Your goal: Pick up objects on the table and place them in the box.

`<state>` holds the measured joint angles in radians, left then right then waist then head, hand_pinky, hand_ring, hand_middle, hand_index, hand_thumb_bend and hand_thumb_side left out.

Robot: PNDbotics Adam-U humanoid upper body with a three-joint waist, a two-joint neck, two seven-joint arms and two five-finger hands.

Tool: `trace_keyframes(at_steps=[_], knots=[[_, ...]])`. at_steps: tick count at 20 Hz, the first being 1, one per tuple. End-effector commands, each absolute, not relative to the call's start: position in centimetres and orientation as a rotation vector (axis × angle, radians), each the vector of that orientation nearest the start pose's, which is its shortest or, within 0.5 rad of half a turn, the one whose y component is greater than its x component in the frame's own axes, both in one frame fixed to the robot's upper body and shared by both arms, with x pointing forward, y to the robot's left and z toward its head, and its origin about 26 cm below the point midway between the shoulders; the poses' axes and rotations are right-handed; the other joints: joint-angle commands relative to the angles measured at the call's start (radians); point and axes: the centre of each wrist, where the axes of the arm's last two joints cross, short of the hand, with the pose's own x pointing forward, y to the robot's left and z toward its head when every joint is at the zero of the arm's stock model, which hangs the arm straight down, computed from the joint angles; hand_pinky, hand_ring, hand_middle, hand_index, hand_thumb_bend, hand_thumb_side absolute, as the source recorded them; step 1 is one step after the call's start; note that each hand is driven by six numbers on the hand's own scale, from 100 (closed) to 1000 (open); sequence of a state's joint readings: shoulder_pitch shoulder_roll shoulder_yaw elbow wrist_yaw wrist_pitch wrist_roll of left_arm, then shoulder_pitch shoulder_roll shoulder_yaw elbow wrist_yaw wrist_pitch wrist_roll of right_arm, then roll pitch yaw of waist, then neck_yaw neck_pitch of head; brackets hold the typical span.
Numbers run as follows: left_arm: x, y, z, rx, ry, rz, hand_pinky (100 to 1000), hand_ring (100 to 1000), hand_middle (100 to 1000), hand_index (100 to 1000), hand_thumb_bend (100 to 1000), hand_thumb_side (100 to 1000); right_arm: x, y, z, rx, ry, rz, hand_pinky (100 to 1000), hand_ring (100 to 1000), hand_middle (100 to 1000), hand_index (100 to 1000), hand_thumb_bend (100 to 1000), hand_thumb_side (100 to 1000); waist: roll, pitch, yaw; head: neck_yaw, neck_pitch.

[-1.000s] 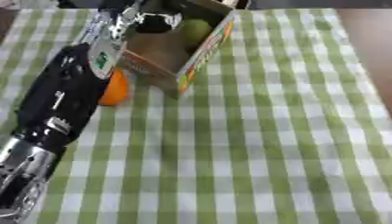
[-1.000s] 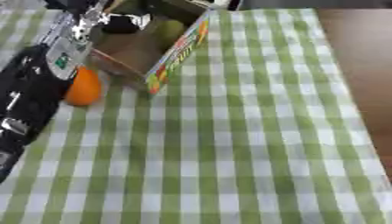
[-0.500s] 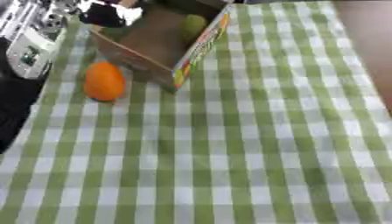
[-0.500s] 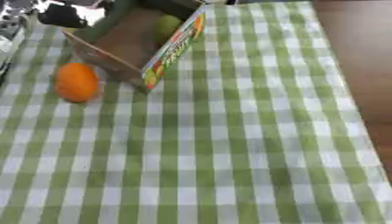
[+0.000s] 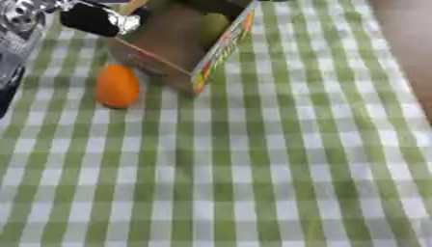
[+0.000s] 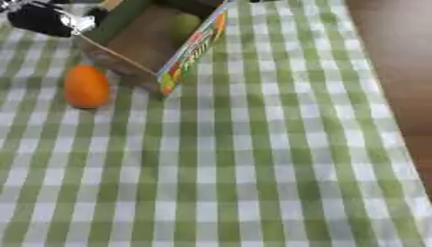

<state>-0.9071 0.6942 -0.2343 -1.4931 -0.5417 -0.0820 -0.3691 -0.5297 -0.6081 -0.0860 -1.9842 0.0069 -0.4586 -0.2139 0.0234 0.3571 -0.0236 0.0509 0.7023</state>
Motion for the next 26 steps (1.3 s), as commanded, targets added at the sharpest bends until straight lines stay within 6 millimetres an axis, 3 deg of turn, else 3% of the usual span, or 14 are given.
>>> trace_keyframes(at_steps=[1,6,13,26], knots=[[38.8,27.7,33.5,0.980,-1.823,-1.515,746,726,704,847,341,440,29.7,-30.0,31.5,0.456,3.120,-0.511,813,772,567,874,100,523,-0.001,-0.026,0.003,-0.006,0.005],[37.8,29.1,32.8,0.960,-1.738,-1.520,747,728,706,837,346,438,29.7,-30.1,31.4,0.468,3.120,-0.512,813,771,566,874,100,523,-0.004,-0.025,0.009,-0.022,0.003],[36.8,31.1,30.8,0.886,-1.648,-1.490,755,735,715,841,405,521,29.7,-30.2,31.5,0.475,3.115,-0.508,813,768,566,875,100,523,-0.009,-0.023,0.012,-0.043,0.006],[38.0,31.8,29.1,0.863,-1.446,-1.510,756,724,683,798,555,577,29.7,-30.1,31.4,0.472,3.120,-0.509,814,770,565,876,100,523,-0.011,-0.024,0.014,-0.036,0.006]])
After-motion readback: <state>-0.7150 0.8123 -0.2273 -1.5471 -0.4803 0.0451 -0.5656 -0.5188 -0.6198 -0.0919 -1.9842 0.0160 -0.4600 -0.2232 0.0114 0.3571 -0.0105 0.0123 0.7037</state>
